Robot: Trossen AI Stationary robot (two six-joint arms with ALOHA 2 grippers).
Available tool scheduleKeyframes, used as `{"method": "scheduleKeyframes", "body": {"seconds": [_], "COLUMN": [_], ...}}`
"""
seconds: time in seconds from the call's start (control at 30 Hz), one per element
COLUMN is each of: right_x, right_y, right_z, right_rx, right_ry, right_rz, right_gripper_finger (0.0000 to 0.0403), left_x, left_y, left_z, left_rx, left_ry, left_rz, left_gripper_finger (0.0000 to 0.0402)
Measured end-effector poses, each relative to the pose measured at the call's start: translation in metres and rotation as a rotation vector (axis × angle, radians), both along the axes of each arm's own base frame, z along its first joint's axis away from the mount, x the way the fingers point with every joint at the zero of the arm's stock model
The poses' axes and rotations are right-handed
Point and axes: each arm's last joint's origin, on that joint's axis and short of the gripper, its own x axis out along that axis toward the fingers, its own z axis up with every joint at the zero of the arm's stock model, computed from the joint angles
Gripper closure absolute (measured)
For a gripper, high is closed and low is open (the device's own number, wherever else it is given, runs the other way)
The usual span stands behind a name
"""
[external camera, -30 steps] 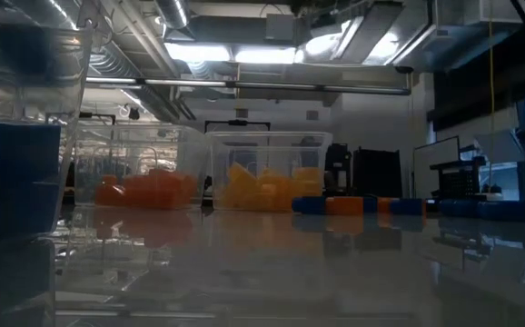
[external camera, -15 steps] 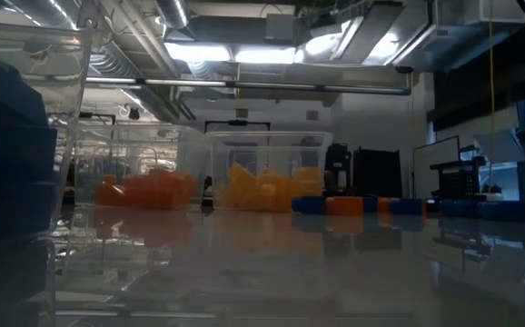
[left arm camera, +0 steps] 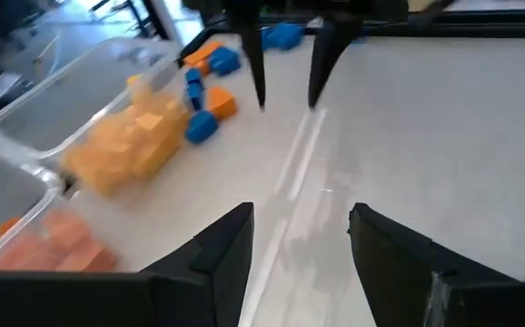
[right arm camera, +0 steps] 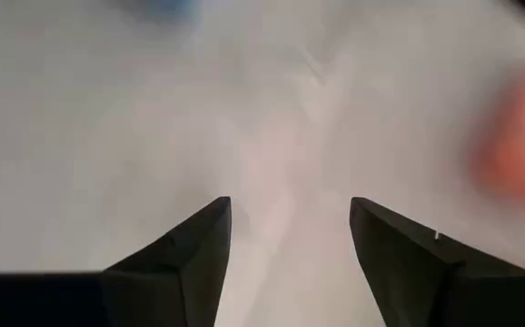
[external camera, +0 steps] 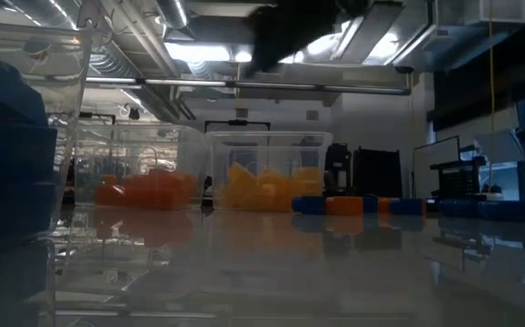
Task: Sort blocks
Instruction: Put the orange game piece into the top left transparent bin
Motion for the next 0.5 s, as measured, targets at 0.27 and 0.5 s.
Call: {"method": "scheduleKeyframes", "body": {"seconds": [0.27,0.5], "right_x": [-0.054,-0.074], "right_y": [-0.015,-0.020], "right_z": [0.017,-0.002], "right_rx": [-0.305,-0.397], "right_ry": [0.290,0.512], "right_rz": [-0.164,-0.198], "right_gripper_finger": [0.0176,0.0176], "left_x": [0.028,0.053], "left_y": [0.026,0.043], "left_z": [-0.001,0.003], "left_rx": [-0.035,-0.046], "left_ry": [0.072,0.107], "left_rz": [0.082,0.029], "left_gripper_finger": [0.0233,0.0233]}}
